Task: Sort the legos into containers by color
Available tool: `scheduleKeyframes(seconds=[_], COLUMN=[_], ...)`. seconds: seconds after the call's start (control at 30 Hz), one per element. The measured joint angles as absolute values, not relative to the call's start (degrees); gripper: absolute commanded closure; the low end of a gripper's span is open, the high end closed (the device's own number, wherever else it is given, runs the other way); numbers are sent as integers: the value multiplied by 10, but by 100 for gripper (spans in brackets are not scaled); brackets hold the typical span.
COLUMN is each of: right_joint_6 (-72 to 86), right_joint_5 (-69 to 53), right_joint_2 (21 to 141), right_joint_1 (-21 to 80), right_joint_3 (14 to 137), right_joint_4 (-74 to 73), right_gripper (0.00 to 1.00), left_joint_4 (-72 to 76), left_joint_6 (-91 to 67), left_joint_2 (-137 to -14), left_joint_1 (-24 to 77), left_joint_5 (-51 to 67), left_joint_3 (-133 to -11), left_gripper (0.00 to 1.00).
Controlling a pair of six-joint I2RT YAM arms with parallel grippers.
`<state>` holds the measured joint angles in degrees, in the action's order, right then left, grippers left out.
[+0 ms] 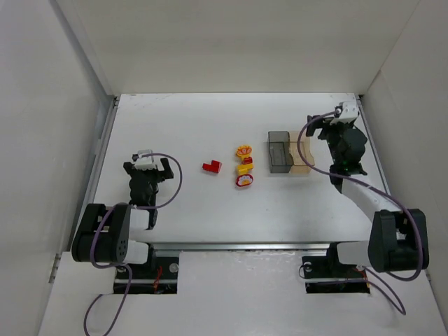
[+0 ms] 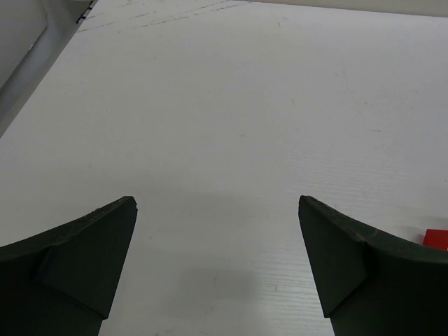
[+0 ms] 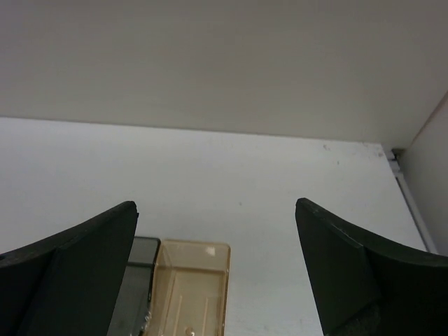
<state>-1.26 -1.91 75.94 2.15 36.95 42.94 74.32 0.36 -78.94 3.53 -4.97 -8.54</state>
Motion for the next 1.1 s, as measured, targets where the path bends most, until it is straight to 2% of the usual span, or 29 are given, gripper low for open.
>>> scheduleKeyframes(seconds=[0.13,0.27,0.33,0.4,0.47,0.57,0.63,0.8,0.83,0.9,1.1], right_joint_6=[-58,-159,-211,-248,-270,-284,-275,-216,-203,-176,-118], right_joint_5=[-27,6,37,76,101,103,82,11,3,-7,-20], right_joint_2=[722,717,717,717,717,725,733,759,766,775,774], right_joint_1=[50,126,171,217,252,286,297,299,300,300,300], right_joint_3=[432,522,573,623,667,729,757,768,768,759,710], right_joint_4=[378,307,277,252,228,175,141,89,80,67,43], right_gripper=[1,1,1,1,1,1,1,1,1,1,1], left_joint_4=[743,740,671,511,372,255,199,44,17,-35,-85], left_joint_6=[4,13,38,97,169,291,379,563,597,663,818], left_joint_2=[-789,-785,-742,-695,-688,-684,-677,-701,-713,-733,-788], left_joint_1=[34,31,27,25,27,40,59,134,145,162,168], left_joint_5=[-49,-27,23,112,199,275,296,315,318,326,360], left_joint_3=[-85,-86,-105,-198,-351,-535,-592,-592,-582,-547,-472], left_gripper=[0,0,0,0,0,0,0,0,6,11,9])
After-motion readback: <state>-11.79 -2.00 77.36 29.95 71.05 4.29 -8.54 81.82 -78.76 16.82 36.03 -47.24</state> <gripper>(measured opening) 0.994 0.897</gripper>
